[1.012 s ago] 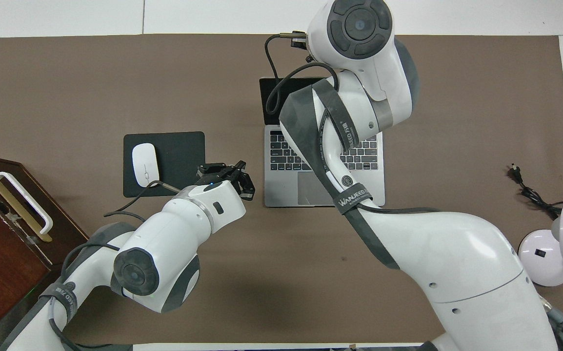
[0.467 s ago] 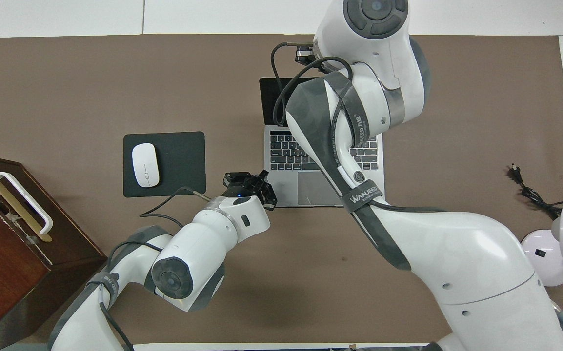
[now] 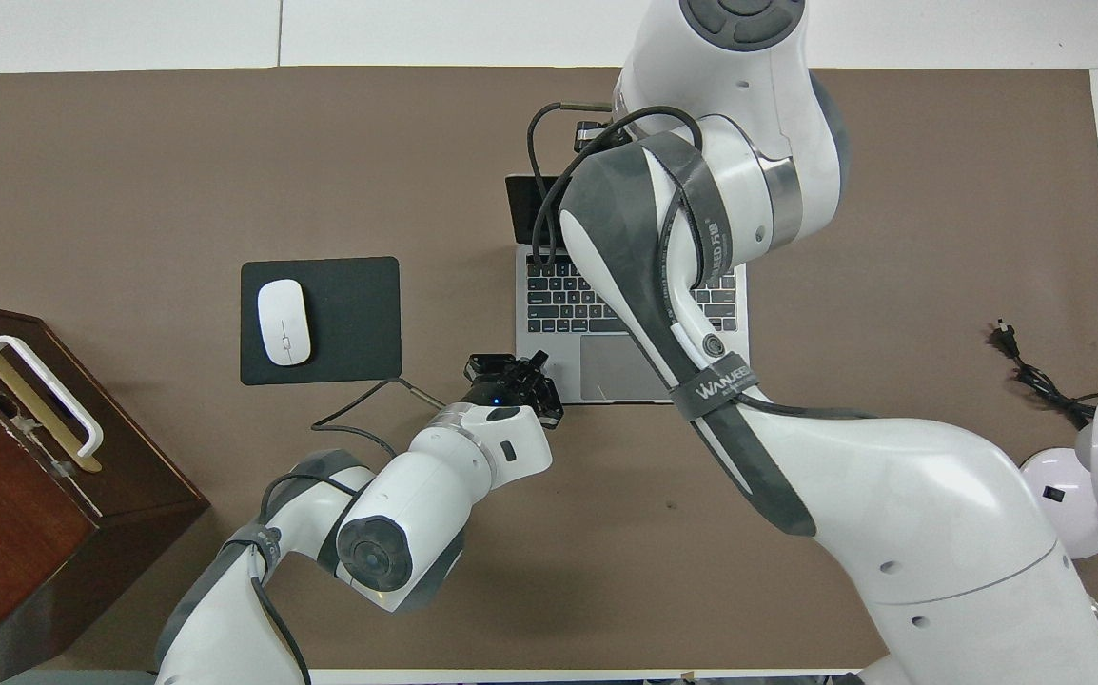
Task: Close laptop with both arms
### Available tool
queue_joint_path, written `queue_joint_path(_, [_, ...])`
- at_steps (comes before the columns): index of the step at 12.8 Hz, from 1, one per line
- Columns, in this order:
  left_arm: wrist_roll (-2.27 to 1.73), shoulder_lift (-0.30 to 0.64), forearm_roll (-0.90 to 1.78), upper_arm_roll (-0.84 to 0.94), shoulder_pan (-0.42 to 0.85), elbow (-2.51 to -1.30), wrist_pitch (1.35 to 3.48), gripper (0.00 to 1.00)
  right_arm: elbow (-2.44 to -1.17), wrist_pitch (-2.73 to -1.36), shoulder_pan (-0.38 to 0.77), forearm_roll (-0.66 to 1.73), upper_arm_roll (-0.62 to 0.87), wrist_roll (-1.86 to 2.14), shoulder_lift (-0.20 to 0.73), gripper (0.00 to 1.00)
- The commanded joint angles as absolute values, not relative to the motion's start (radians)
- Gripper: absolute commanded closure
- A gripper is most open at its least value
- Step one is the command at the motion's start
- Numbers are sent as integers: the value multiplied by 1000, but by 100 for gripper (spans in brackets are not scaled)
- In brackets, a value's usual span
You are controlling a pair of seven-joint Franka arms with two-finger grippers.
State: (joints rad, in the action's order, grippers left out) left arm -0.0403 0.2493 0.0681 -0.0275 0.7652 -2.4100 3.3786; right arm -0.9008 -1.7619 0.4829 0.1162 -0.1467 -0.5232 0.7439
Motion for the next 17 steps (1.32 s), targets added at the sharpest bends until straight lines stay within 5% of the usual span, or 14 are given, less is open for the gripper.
queue_joint_path(1, [-32,250,66,-46,788,-2462,3445,100,-992,-1758,472,144,-132,-489,689,100])
queue_joint_path(8, [-29,249,66,-45,795,-2505,3464,100,-1014,-1729,463,170,-132,-486,677,100])
queue_joint_path(17, [-20,250,66,-46,801,-2529,3461,100,-1228,-1749,469,170,-130,-488,571,100])
